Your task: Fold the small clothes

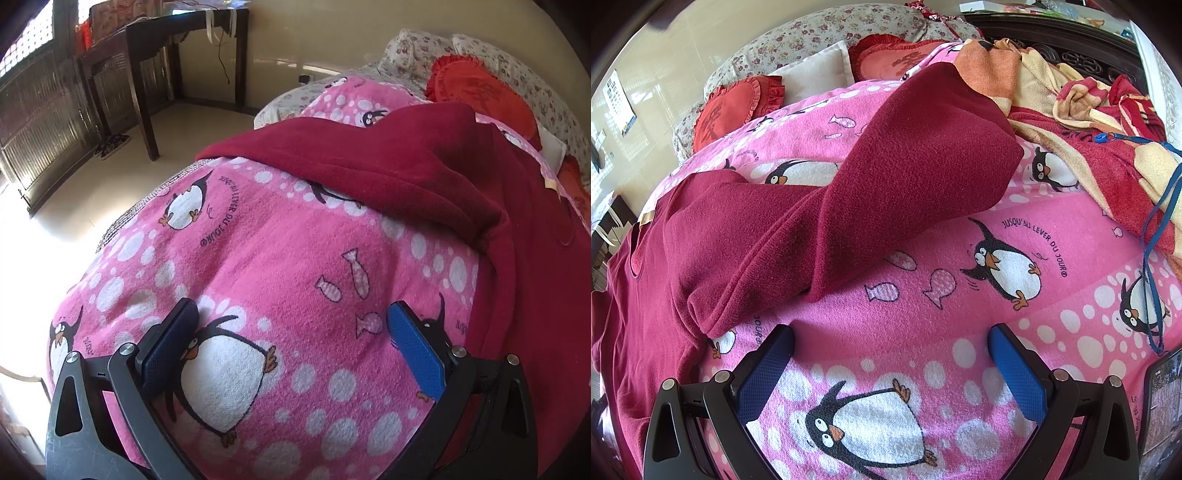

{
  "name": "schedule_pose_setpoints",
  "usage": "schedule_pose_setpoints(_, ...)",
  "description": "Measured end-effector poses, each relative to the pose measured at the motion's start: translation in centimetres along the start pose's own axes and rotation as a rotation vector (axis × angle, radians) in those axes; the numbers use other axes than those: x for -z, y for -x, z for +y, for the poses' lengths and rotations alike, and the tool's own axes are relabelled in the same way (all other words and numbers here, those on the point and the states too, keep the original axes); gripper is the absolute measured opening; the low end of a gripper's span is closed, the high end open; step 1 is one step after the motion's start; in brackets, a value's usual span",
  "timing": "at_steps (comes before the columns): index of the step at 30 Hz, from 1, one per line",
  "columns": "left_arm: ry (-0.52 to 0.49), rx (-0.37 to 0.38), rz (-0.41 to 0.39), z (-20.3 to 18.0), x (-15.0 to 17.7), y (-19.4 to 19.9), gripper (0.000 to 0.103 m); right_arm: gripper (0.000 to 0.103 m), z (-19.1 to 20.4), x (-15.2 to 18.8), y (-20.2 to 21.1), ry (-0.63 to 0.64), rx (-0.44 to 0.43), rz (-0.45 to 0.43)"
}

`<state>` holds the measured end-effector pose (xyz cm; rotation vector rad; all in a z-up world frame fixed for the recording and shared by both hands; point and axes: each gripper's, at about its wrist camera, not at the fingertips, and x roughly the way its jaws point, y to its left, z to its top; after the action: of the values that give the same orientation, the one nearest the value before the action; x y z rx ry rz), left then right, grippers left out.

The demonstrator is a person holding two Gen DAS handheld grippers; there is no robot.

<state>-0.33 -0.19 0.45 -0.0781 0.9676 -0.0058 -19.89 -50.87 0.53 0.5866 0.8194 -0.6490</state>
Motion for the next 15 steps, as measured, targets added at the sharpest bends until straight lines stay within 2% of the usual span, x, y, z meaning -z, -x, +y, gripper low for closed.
schedule_pose_setpoints(4, -0.074, -0.006, 0.05, -0.3, -0.3, 1.1, 0.102, 0.103, 0.0, 0.0, 0.0, 0.0, 0.001, 0.0)
schedule_pose_setpoints(8, -0.149, -0.008, 0.003, -1.1, 0.1, 4.2, 0.102, 0.103, 0.0, 0.0, 0.0, -0.001, -0.001, 0.0)
schedule_pose_setpoints(15, -0.199, 0.069, -0.038, -3.1, 0.5, 9.6, 0.102, 0.103, -0.1, 0.0, 0.0, 0.0, 0.0, 0.001)
